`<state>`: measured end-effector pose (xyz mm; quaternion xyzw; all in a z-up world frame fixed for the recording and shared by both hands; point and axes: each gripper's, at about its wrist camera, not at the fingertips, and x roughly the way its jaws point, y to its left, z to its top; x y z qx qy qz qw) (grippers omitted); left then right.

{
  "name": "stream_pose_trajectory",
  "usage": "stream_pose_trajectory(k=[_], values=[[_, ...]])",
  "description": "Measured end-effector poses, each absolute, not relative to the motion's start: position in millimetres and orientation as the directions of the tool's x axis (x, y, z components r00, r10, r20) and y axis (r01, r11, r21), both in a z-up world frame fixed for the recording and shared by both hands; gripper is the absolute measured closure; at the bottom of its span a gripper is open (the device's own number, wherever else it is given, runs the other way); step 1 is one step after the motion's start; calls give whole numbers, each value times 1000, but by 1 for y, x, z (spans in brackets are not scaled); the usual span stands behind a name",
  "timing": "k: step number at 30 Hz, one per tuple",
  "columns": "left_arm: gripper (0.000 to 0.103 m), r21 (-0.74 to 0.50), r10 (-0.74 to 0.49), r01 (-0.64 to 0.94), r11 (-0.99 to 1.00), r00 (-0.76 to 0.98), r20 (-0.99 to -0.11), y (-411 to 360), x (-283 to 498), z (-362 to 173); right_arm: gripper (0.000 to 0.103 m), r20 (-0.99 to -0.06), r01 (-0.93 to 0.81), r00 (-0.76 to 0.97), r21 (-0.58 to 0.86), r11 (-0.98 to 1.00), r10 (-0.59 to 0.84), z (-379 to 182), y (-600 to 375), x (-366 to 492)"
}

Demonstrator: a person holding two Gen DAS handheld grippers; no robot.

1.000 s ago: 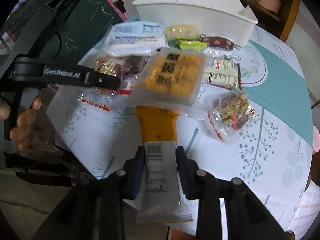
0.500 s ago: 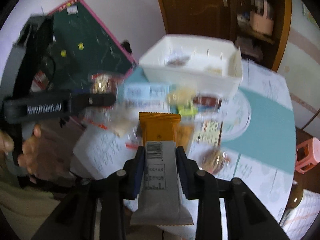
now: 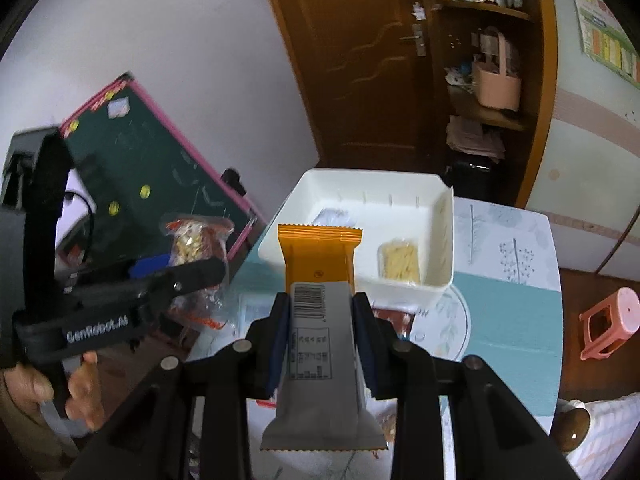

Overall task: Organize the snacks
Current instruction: 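Carry the bar and nut bag into the white tray and release both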

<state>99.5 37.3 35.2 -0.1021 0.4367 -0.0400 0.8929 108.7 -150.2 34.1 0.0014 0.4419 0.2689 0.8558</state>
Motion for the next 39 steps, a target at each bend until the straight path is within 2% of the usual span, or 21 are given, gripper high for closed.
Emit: stream_pose_trajectory(k=[11,24,37,39], values=[[61,-149,-91,-40,988,629,-772,30,196,42,71,-746,-354,482,315,881,460,46,-154,204],[61,-124,-59,-88,988,534,-843,26,288,-23,71,-798,-288,417,340,896,436,-11,-147,287],[61,-69,-16,-99,993,455,-890,24,323,-72,70,-837,-251,358,341,906,414,-60,-134,322],[60,-58,-11,-89,994,449,-893,23,327,-76,68,-843,-246,353,336,909,407,-63,-132,324]])
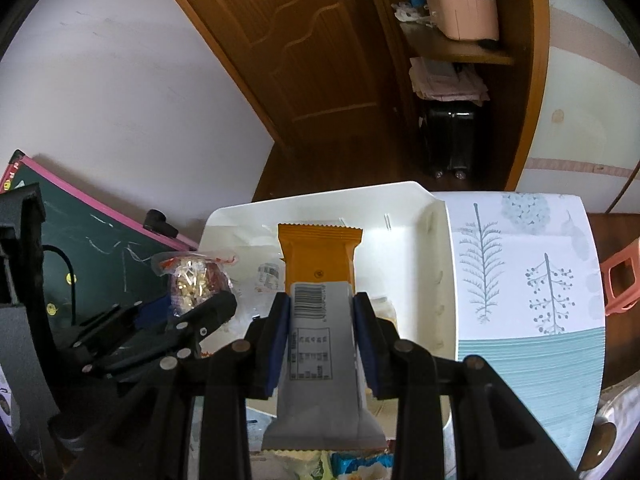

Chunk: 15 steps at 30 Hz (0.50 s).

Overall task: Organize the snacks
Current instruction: 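Carry the bar and nut bag into the white tray and release both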

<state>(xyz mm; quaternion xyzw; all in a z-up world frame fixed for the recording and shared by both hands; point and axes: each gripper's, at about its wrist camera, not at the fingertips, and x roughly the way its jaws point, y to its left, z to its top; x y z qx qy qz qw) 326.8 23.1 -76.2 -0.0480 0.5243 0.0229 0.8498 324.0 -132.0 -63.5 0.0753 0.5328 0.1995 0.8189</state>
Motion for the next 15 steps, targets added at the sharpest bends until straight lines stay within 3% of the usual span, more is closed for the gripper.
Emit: stream_pose_trajectory(k=[2,3,5,6,9,15], values=[[51,-55,-11,-86,995,443,-896,23,330,-81,67,-848,-238,350,331,913,398,-67,-131,326],[39,-46,1,-97,994,435,-900,25,332,-84,67,-852,-235,350,323,917,390,-69,-131,326],[25,-38,19,-125,991,427,-904,32,334,-87,67,-862,-217,362,292,932,355,-73,-132,327],[23,-52,14,-143,988,426,-905,37,334,-88,66,-865,-211,366,283,936,344,-75,-133,327],[23,-109,-28,-166,980,426,-904,46,334,-91,48,-868,-200,363,282,938,338,-79,-138,329],[23,-111,-24,-182,977,423,-906,48,330,-91,48,-870,-192,355,291,937,343,-82,-141,325]])
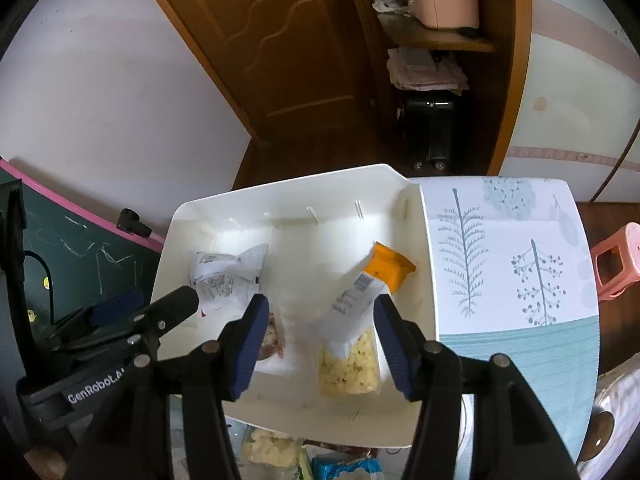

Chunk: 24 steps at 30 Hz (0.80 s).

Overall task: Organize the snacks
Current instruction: 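Carry the bar and nut bag into the white tray and release both, then lift both tools away from the tray toward the remaining snacks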

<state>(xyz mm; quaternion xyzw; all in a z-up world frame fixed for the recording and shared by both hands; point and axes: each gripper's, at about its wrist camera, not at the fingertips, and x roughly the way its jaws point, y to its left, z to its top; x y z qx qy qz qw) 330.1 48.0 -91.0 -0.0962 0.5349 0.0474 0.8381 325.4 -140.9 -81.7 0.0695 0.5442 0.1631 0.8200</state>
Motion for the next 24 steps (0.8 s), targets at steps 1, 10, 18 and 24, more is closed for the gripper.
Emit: stream_pose_trajectory(k=[1,10,18,24], values=[[22,-107,-19,-184,977,424,-906,48,330,-90,48,-870,-192,353,292,937,343,-82,-141,324],[23,-68,14,-167,984,446,-895,41,318,-75,48,-869,-202,357,286,937,343,-77,-143,313],[23,-67,14,-153,986,474,-880,38,298,-54,48,-857,-204,373,296,933,354,-64,-147,295],[23,-62,13,-133,989,501,-865,35,277,-36,48,-846,-198,394,302,933,358,-50,-151,277]])
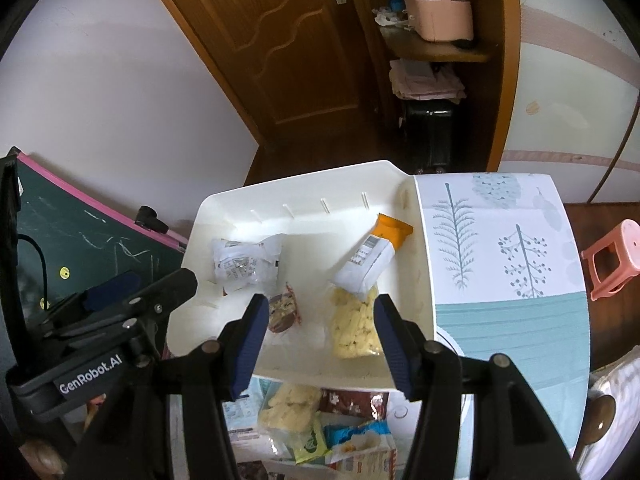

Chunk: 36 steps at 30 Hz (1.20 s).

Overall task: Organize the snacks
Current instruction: 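Lift both tools away from the tray toward the remaining snacks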

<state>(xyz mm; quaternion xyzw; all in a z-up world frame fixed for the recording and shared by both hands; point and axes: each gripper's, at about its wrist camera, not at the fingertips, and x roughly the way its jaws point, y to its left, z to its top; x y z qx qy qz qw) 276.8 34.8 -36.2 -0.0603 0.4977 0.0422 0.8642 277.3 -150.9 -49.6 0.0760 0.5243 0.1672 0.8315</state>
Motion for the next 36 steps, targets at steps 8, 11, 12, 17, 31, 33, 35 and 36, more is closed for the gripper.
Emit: stream_pose_trajectory(k=[8,11,12,17,31,33,35,36], values=[[23,-54,11,-104,993,546,-838,31,242,-4,48,-828,-188,431,307,933,359,-26,-156,247],[23,-56,6,-92,994,568,-823,30,226,9,48,-814,-191,454,308,932,362,-13,-159,232],[23,-56,5,-88,995,575,-818,30,220,14,48,-811,-191,461,307,932,361,-10,-159,227],[23,-61,-6,-70,996,601,-799,26,193,29,48,-792,-193,490,308,932,363,6,-162,202],[23,-68,-45,-12,998,634,-772,3,137,37,48,-769,-191,539,285,939,343,21,-182,136],[23,-70,-51,-4,998,634,-771,-1,133,36,48,-770,-188,541,283,940,340,21,-186,129],[23,-72,-60,6,997,634,-771,-6,128,35,48,-771,-186,542,279,942,335,20,-189,122],[22,-74,-65,11,997,635,-770,-8,126,34,48,-771,-185,543,277,943,333,20,-191,120]])
